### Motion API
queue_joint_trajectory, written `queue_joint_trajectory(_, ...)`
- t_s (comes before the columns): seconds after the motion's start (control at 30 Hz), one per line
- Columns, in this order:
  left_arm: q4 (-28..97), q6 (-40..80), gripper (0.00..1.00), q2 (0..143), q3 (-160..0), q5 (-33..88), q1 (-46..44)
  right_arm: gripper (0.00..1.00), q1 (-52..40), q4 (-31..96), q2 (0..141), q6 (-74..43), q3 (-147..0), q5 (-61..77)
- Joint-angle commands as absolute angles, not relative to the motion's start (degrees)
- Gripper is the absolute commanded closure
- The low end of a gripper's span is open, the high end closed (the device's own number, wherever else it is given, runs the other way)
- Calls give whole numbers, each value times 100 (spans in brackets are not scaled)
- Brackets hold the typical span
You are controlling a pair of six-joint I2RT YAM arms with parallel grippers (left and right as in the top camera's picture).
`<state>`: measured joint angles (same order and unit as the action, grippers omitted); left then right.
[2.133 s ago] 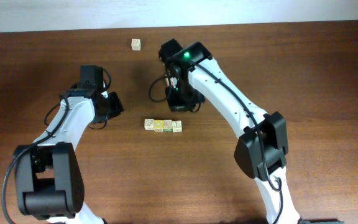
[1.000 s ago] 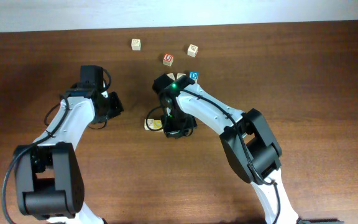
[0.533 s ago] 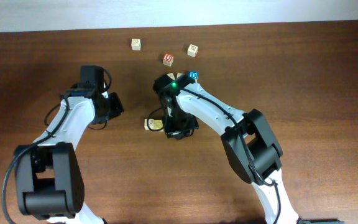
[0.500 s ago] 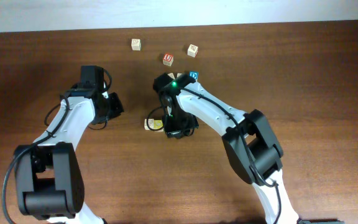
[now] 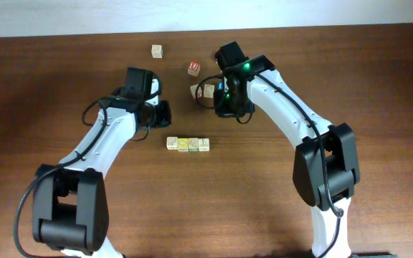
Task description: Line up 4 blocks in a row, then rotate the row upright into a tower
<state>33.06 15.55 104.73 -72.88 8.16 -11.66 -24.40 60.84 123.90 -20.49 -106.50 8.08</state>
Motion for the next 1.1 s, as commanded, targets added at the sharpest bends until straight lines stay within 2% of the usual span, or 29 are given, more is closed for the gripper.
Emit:
queue_joint_trajectory(0.0, 3234, 1500, 66, 10820, -7625, 773, -1389, 78, -2429, 5988, 12331, -1977, -10595, 655)
queue_joint_trajectory(0.03, 3236, 1535, 69, 10930, -7664, 773, -1446, 79, -2429, 5953, 12352, -1979, -10591, 589)
queue_joint_trajectory(0.1, 3236, 1728, 88, 11216, -7677, 642, -1588, 78, -2429, 5957, 12427, -1994, -10591, 388)
queue_joint_trajectory(0.23, 3284, 1728, 100, 11358, -7677, 554, -1636, 79, -2429, 5957, 12652, -1994, -10591, 377)
queue_joint_trajectory(1.07, 3872, 1726, 100, 11358, -7675, 582, -1651, 79, -2429, 5846, 13026, -1994, -10591, 355)
